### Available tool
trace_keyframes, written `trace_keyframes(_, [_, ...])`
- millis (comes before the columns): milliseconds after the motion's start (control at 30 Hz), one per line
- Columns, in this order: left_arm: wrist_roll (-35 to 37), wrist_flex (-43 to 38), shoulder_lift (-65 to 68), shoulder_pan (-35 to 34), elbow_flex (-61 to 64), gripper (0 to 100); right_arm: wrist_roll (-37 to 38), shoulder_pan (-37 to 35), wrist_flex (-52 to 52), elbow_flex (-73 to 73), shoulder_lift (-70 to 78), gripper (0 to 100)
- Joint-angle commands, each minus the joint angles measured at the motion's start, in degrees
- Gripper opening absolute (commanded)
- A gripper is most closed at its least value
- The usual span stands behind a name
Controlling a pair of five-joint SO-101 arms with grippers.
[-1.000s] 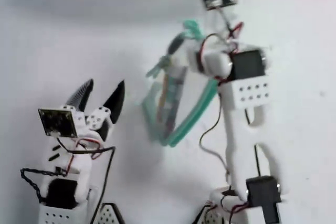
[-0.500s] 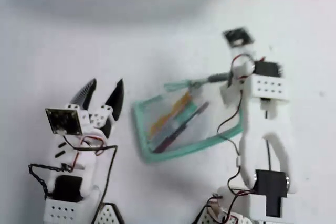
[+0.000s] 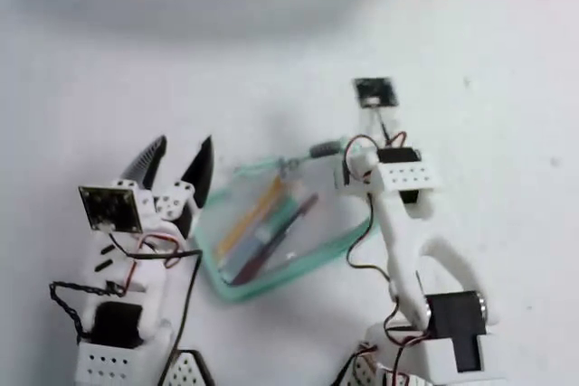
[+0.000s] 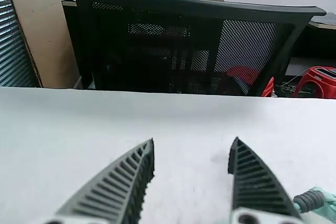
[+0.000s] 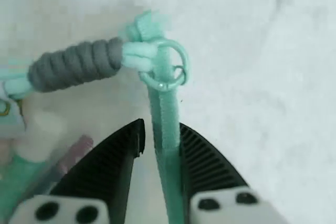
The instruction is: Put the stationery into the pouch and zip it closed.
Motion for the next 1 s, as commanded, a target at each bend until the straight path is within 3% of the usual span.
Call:
trace_keyframes(0, [0.26, -1.32, -0.57, 0.31, -0.26, 23, -6.86, 7.43, -6.46, -0.26, -0.75, 1.9])
trace_keyframes(133, [0.26, -1.67, -0.57, 0.31, 0.26, 23, -7.91, 10.77, -8.48, -0.18, -2.51, 1.9])
trace_keyframes(267, [0.18, -3.34, -0.57, 0.31, 1.23, 23, 1.58, 8.57, -5.23, -0.35, -3.82, 3.1])
trace_keyframes(500, [-4.04, -1.49, -0.40, 0.04, -0.35, 23, 13.80, 5.93, 5.05, -0.44, -10.86, 41.0])
trace_keyframes(667, [-6.77, 16.44, -0.31, -0.22, -13.45, 17, 20.13, 6.02, 9.89, -0.62, -25.10, 32.4])
trace_keyframes(833, [-17.93, 25.41, -0.22, -0.22, -22.86, 2, 20.92, 3.12, 19.21, -5.36, -43.12, 1.0])
trace_keyframes(967, [-22.07, 36.40, -0.22, -0.31, -32.00, 2, 20.57, -2.07, 28.88, -11.96, -53.32, 4.5])
